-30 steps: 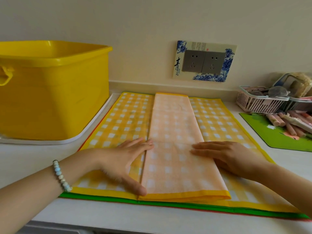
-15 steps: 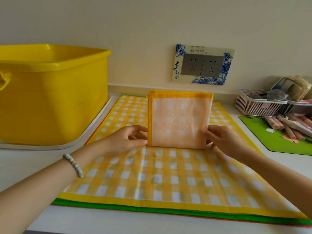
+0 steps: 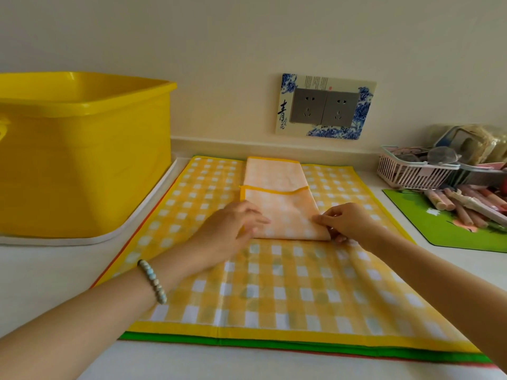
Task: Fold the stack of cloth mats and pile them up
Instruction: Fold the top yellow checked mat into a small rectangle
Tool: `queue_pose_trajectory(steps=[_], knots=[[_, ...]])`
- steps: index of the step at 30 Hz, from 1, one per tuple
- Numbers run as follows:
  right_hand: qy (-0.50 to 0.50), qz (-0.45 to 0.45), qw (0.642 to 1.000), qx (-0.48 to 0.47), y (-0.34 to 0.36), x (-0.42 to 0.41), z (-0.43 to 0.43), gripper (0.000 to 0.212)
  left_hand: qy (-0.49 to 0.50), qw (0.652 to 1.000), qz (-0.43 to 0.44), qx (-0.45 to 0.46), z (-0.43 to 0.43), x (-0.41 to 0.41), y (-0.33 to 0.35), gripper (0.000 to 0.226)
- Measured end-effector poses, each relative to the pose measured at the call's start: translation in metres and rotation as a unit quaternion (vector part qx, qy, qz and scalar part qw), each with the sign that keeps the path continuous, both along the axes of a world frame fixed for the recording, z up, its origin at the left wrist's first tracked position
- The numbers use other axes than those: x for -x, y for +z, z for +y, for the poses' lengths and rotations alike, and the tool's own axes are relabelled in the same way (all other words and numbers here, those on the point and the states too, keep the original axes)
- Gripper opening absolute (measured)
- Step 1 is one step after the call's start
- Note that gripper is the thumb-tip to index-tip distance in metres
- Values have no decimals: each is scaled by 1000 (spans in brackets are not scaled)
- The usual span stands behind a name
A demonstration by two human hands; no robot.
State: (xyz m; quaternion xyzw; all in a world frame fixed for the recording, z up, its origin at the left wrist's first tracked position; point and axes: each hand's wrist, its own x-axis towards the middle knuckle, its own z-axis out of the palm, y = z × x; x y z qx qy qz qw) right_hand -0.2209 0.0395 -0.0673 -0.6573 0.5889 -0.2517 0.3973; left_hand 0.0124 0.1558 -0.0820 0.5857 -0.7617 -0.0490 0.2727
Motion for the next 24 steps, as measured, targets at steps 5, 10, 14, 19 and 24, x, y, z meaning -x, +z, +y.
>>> queue_pose_trajectory(steps=[5, 10, 14, 19, 24], knots=[[35, 147, 973, 173, 1, 0, 14, 35, -79, 973, -152, -154, 12, 7, -4, 65], [296, 224, 879, 299, -5, -2, 57, 50, -76, 974, -128, -168, 14, 9, -3, 68], [377, 278, 850, 243, -16, 1, 73, 65, -76, 976, -119, -164, 13, 10, -6, 65], [395, 308, 833, 235, -14, 2, 70, 68, -72, 977, -135, -147, 14, 9, -8, 60], [403, 319, 827, 228, -8, 19, 63, 63, -65, 977, -142, -148, 17, 3, -6, 65]])
